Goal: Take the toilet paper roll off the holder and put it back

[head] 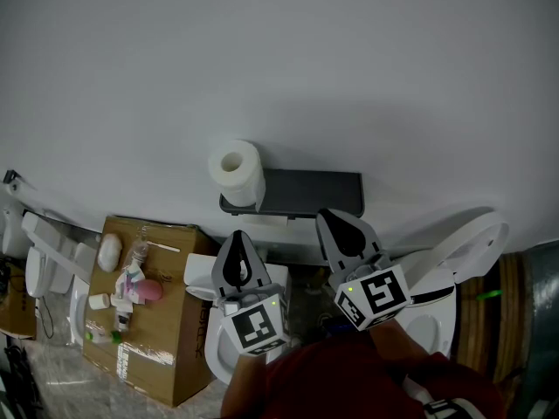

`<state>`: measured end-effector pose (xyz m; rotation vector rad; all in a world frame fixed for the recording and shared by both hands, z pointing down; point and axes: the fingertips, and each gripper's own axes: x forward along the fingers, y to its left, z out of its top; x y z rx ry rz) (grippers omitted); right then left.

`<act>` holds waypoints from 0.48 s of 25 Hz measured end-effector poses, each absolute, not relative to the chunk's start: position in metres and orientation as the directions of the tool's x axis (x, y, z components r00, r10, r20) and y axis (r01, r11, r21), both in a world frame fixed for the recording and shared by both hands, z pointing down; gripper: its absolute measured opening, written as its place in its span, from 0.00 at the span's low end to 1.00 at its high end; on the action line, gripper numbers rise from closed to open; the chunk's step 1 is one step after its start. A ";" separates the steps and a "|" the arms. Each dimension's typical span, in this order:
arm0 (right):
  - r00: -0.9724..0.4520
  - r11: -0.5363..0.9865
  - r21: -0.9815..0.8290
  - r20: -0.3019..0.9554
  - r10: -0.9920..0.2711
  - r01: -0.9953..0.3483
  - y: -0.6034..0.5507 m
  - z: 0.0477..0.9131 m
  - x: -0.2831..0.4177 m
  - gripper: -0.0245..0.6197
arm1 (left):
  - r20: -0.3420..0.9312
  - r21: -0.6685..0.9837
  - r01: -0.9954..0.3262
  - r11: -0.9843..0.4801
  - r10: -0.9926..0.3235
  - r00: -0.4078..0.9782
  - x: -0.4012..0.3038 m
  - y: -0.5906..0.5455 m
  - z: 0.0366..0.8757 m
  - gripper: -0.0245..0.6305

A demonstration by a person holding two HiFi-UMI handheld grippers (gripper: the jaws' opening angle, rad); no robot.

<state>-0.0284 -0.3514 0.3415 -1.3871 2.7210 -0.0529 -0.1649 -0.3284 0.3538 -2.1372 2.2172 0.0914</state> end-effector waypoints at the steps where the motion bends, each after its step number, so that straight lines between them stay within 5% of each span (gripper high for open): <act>1: -0.583 0.586 -0.054 -0.063 -0.810 -0.808 -0.350 0.340 -0.029 0.07 | -0.087 0.014 -0.999 0.035 -0.996 -0.036 -0.164 -0.328 0.352 0.06; 12: -0.577 0.578 0.008 -0.064 -0.814 -0.816 -0.344 0.338 -0.030 0.06 | -0.087 0.011 -1.000 0.026 -0.996 -0.027 -0.160 -0.324 0.346 0.06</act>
